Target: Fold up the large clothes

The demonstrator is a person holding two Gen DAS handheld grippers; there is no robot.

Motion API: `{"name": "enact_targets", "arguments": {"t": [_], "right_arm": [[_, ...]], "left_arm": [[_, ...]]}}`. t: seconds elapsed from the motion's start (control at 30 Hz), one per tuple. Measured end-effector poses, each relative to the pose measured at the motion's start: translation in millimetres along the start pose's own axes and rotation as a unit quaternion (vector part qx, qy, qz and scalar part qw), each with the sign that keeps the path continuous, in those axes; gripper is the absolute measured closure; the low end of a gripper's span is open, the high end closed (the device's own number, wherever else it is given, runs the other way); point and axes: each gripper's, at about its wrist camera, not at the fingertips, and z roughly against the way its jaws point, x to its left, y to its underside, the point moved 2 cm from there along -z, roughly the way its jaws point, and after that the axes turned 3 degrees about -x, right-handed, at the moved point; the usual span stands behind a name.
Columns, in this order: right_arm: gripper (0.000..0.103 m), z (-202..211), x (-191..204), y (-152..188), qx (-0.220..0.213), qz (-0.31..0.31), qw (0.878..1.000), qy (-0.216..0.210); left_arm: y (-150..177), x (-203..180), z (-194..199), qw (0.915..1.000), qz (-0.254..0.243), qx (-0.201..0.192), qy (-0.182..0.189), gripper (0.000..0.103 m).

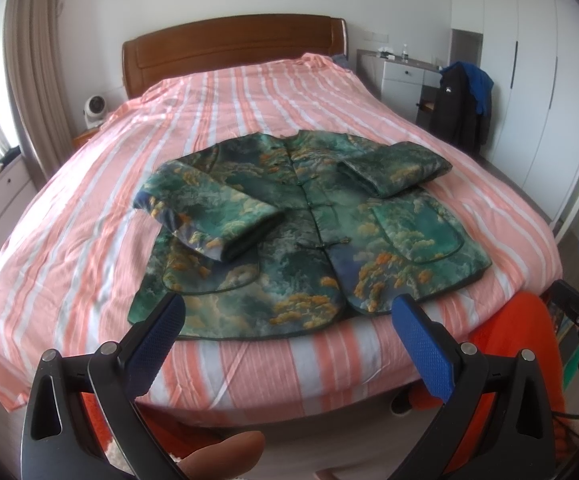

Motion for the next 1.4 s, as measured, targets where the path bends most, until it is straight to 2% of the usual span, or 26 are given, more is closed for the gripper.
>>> {"name": "enact_targets", "arguments": {"t": [1.4], "right_arm": [[0.0,-2.3,1.4,1.6,0.001,0.0,1.0,-0.001]], "left_arm": [[1.7,3.0,-1.8,1.0,0.006,0.0,0.001,0.0]]}}
